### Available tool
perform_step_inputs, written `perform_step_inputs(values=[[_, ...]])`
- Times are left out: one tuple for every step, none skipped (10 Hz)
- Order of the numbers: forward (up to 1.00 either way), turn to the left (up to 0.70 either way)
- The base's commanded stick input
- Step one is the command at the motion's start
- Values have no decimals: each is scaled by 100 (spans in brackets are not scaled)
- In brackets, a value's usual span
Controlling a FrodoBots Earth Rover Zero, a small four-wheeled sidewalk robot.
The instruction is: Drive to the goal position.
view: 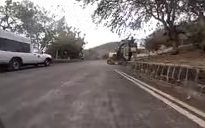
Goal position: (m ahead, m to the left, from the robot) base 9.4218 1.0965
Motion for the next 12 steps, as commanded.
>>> perform_step_inputs(values=[[70,11],[70,23],[70,0],[70,0],[70,0],[70,0],[70,0],[70,0],[70,0],[70,0],[70,0],[70,0]])
